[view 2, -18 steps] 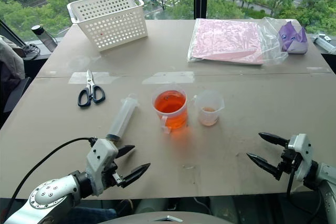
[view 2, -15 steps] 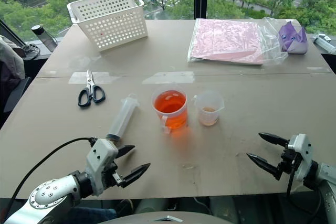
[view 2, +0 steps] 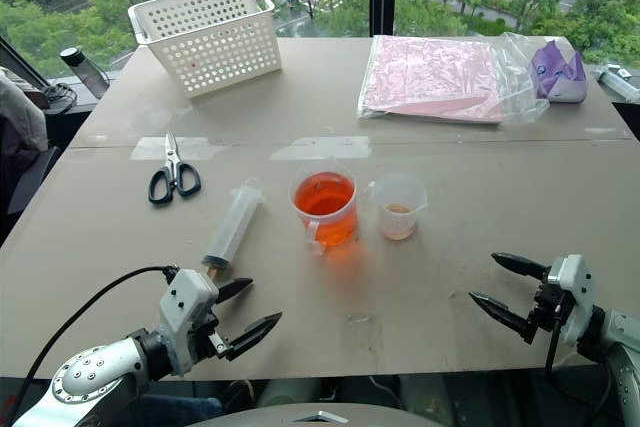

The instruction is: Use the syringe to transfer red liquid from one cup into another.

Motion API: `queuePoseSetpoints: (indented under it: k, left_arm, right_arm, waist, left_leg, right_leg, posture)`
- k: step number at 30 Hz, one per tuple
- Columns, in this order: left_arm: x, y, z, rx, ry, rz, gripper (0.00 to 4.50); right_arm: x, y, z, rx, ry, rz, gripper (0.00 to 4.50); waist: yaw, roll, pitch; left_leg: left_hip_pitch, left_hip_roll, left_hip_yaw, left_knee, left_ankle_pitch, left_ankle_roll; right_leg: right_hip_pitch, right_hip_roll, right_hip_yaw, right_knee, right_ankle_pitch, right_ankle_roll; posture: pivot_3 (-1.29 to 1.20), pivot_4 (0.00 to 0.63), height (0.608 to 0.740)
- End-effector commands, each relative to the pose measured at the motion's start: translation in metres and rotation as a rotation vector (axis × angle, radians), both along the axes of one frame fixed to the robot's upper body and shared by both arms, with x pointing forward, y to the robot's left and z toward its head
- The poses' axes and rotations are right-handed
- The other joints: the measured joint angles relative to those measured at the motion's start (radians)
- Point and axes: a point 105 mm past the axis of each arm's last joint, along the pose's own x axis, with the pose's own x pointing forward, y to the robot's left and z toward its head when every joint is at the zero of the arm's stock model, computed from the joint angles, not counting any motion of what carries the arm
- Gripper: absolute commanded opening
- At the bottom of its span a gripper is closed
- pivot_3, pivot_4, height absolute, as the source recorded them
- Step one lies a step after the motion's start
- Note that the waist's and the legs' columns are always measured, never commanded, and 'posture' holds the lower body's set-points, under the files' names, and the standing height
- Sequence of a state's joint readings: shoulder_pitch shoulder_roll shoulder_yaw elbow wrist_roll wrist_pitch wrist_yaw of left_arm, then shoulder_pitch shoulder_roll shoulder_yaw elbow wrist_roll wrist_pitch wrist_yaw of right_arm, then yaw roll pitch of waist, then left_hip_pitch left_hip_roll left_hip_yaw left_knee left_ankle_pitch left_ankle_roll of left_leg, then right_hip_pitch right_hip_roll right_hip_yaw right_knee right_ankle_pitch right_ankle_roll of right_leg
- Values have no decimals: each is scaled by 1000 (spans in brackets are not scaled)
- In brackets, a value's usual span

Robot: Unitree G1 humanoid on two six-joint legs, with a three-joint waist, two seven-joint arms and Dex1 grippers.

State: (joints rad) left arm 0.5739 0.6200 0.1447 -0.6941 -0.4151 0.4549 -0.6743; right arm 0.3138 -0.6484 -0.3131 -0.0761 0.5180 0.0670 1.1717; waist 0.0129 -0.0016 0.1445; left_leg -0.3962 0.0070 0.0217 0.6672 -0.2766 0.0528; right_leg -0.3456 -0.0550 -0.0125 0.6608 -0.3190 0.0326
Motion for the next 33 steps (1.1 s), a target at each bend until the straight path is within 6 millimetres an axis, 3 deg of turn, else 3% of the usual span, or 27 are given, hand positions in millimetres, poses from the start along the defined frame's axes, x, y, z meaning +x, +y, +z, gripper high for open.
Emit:
queuePoseSetpoints:
  k: [1,5,9,13,17,21,24,28,33]
  left_arm:
    - [-1,-4,4,-8,-20,-11,4449]
    - [5,-8,12,30,-62,-31,4449]
    - [24,-9,27,60,-118,4,4449]
    - [53,7,39,151,-142,113,4449]
    - [78,12,64,90,-132,227,4449]
    - [91,18,87,50,-104,296,4449]
    - [93,33,98,68,-56,361,4449]
    - [95,68,93,219,38,536,4449]
    - [93,58,82,261,100,477,4449]
  right_arm:
    - [2,4,11,10,-35,33,4500]
    - [8,4,24,38,-76,32,4500]
    - [24,12,61,144,-167,28,4500]
    - [29,36,99,136,-241,171,4500]
    - [31,61,132,110,-303,313,4500]
    - [20,83,142,25,-296,474,4500]
    - [11,99,150,13,-284,554,4500]
    - [4,114,162,-6,-313,613,4500]
    - [-5,123,173,-33,-329,657,4500]
  waist:
    - [0,0,0]
    - [0,0,0]
    - [0,1,0]
    - [0,1,1]
    - [0,0,2]
    - [1,-3,3]
    - [0,-8,6]
    - [-4,-10,8]
    - [6,-13,10]
  left_leg:
    - [0,0,0,0,0,0]
    - [0,0,0,0,0,0]
    - [0,0,0,0,0,0]
    - [0,0,0,0,0,0]
    - [-1,0,-1,0,0,0]
    - [-2,0,-2,1,0,0]
    - [-2,0,-2,1,1,-2]
    - [-2,0,-2,2,3,-5]
    - [-2,0,-3,2,4,-5]
  right_leg:
    - [0,0,0,0,0,0]
    - [0,0,0,0,0,0]
    - [0,0,0,1,0,0]
    - [0,0,0,1,2,3]
    - [-1,1,-2,1,2,4]
    - [0,1,-3,1,2,4]
    - [0,2,-3,1,2,4]
    - [0,3,-3,1,2,4]
    - [0,2,-3,2,2,4]
  posture:
    - [0,150,740]
    - [0,150,740]
    - [0,150,740]
    - [0,150,740]
    - [0,150,740]
    - [0,150,740]
    - [0,150,740]
    - [0,150,740]
    - [0,150,740]
